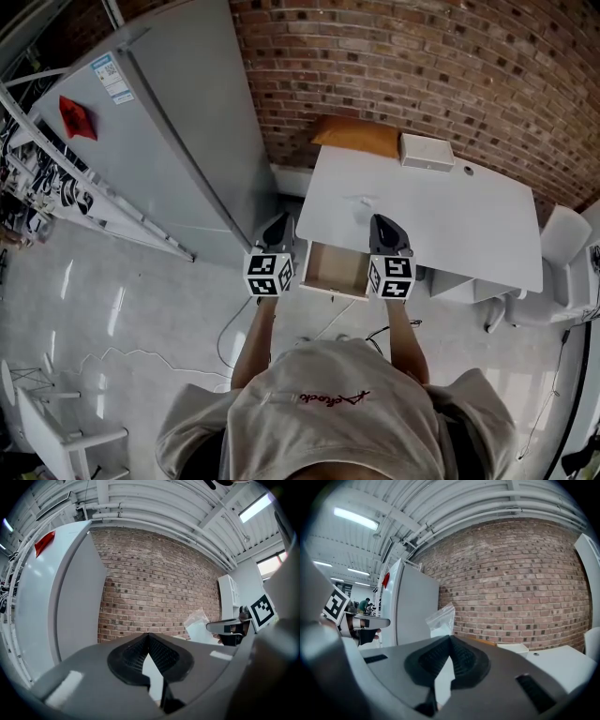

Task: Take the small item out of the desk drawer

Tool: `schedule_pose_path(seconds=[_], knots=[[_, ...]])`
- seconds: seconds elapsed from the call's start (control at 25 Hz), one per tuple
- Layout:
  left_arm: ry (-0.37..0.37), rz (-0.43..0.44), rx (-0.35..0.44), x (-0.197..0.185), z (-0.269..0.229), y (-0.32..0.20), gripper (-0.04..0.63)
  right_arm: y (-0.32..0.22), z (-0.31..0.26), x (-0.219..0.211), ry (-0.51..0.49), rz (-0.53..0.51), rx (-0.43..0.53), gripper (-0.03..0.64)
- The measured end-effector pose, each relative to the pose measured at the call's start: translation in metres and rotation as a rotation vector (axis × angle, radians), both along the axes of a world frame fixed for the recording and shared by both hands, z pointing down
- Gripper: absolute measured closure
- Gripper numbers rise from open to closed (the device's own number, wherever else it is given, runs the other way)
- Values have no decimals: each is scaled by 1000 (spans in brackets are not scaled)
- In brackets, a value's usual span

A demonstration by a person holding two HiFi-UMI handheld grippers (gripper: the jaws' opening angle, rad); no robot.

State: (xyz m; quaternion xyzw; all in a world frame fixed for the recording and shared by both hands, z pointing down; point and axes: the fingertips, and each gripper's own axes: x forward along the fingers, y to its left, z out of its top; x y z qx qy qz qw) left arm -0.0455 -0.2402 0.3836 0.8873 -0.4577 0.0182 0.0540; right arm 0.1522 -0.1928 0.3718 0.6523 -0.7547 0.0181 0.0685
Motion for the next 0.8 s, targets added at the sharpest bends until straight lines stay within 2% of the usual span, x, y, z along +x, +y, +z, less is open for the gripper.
schedule_pose_path(seconds=[0.8], knots=[[3, 13, -18, 3, 8, 7, 588, 8, 7, 0, 0, 12, -18, 606]])
